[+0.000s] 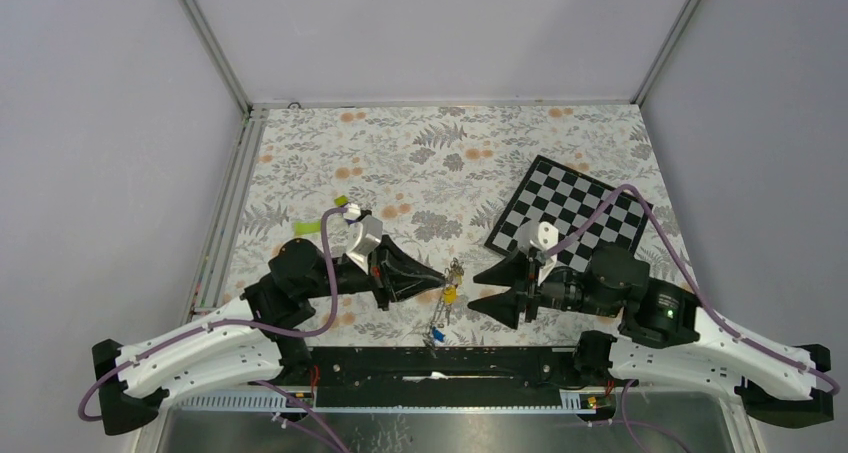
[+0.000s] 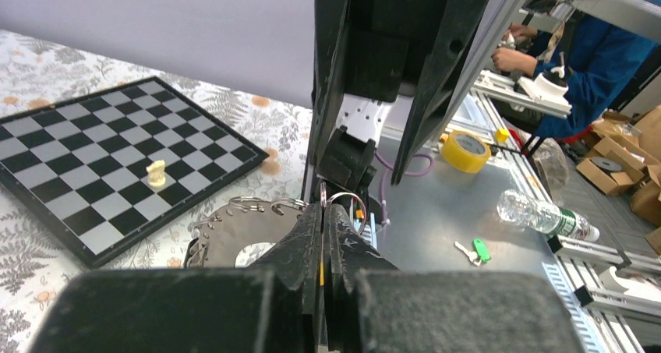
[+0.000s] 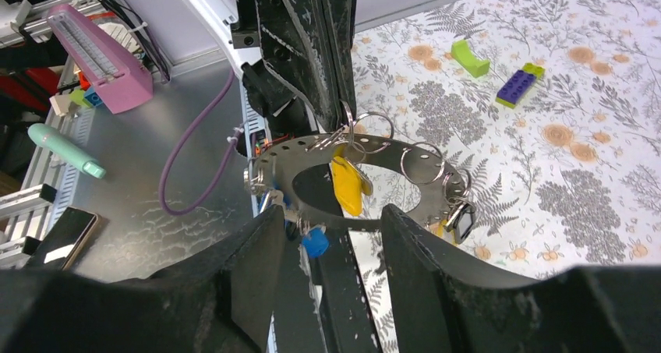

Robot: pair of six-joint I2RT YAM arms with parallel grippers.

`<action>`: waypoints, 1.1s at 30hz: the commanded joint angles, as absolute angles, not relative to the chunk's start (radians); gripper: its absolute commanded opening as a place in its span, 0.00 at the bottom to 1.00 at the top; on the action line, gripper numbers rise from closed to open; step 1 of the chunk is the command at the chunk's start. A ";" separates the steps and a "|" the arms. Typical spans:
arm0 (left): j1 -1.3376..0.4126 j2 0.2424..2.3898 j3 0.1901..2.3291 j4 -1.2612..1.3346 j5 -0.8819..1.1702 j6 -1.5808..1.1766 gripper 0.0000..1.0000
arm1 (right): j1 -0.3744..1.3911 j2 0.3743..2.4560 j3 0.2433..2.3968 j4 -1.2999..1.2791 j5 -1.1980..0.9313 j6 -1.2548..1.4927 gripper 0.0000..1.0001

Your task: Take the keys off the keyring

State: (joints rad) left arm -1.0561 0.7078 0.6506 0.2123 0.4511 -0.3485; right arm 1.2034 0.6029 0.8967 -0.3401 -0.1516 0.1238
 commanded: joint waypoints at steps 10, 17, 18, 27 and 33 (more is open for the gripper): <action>-1.054 0.683 0.682 0.396 0.425 -0.379 0.00 | 1.206 0.651 0.735 0.038 -0.172 0.081 0.60; -1.054 0.682 0.693 0.397 0.456 -0.381 0.00 | 1.207 0.640 0.690 0.070 -0.135 0.063 0.63; -1.054 0.682 0.693 0.397 0.460 -0.381 0.00 | 1.207 0.642 0.688 0.078 -0.137 0.064 0.63; -1.054 0.685 0.688 0.414 0.470 -0.391 0.00 | 1.207 0.678 0.686 0.123 -0.184 0.069 0.52; -1.054 0.680 0.682 0.413 0.460 -0.390 0.00 | 1.206 0.683 0.706 0.111 -0.215 0.091 0.28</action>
